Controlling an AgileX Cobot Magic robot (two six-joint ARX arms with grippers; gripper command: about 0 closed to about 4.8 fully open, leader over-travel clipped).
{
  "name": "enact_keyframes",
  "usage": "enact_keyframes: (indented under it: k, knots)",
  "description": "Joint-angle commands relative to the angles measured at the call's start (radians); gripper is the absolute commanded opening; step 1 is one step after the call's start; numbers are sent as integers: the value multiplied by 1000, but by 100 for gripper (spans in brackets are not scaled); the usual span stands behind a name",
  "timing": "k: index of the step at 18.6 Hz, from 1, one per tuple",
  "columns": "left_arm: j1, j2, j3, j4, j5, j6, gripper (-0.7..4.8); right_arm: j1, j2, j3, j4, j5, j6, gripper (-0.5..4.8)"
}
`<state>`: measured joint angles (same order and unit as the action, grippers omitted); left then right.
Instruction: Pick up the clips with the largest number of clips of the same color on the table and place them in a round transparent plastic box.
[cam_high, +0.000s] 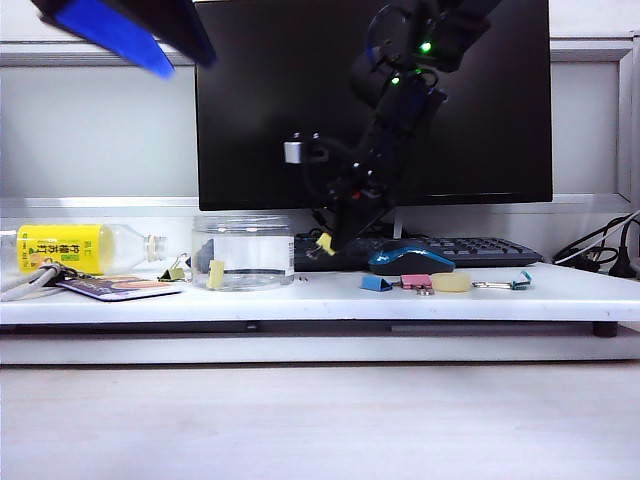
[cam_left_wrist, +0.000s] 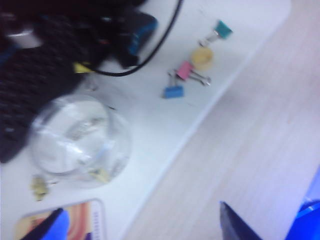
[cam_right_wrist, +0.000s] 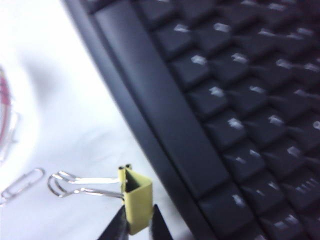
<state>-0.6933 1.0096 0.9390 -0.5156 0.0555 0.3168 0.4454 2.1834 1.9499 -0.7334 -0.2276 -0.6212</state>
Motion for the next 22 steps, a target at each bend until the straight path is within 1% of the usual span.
enact_keyframes:
  k: [1,3,4,5,7,8,10,11,13,15,18,22]
  knots:
    - [0,-42,3,-4,-40,-37,404,3,-34,2,2,-25,14,54]
    - [1,-44,3,-56,-135,-43,404,3,-58,2,-5,-45,19,54]
    - [1,-44,3,-104,-217,-60,403,3,-84,2,-26,-49,20,54]
    - [2,-45,3,-116,-253,-100,403,3,-105,2,-50,-65,26,55]
    - [15,-46,3,-117,-256,-133,403,4,-132,2,-71,-122,56,55]
    - [18,-46,3,-116,-254,-135,403,5,-147,2,-80,-199,93,55]
    - [22,-51,3,-119,-254,-138,403,13,-156,2,-95,-279,136,55]
    - [23,-57,3,-120,-251,-154,403,18,-156,0,-108,-337,142,55]
    - [23,-68,3,-128,-233,-173,403,37,-153,-2,-110,-385,147,55]
    - [23,-83,3,-138,-234,-176,403,66,-150,-2,-106,-403,146,55]
    - [23,-89,3,-151,-233,-184,403,96,-124,-2,-101,-398,147,55]
    - [23,-89,3,-173,-234,-195,403,97,-71,-2,-104,-400,150,55]
